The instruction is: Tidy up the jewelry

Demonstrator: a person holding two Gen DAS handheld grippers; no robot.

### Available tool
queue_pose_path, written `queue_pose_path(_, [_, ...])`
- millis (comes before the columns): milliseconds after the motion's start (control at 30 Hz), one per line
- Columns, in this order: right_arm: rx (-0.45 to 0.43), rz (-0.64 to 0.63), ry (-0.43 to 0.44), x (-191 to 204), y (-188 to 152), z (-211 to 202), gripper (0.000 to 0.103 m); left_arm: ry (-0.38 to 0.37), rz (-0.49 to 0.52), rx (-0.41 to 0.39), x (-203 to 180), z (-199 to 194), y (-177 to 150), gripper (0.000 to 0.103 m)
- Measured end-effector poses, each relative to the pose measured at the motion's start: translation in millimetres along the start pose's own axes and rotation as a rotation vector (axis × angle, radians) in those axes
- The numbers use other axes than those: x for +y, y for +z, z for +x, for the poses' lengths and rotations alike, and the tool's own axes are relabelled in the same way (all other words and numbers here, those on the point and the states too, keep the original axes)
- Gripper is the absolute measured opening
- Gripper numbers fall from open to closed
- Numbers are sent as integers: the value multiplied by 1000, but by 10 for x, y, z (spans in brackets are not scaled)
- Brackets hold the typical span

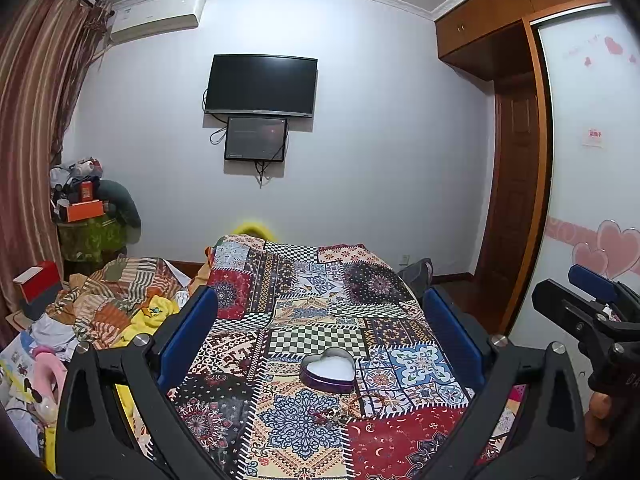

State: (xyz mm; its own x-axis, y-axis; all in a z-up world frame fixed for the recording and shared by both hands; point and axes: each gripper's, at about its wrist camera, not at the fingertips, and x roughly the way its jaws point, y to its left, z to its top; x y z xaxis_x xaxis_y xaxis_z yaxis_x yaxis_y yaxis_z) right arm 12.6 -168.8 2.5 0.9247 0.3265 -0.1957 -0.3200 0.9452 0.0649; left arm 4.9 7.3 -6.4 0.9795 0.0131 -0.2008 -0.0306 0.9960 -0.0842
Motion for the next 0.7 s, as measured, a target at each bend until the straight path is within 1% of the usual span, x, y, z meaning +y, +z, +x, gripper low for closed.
queue_pose_path(700, [-8,5,-1,-14,-9,-22,103,7,12,15,-29,21,1,103])
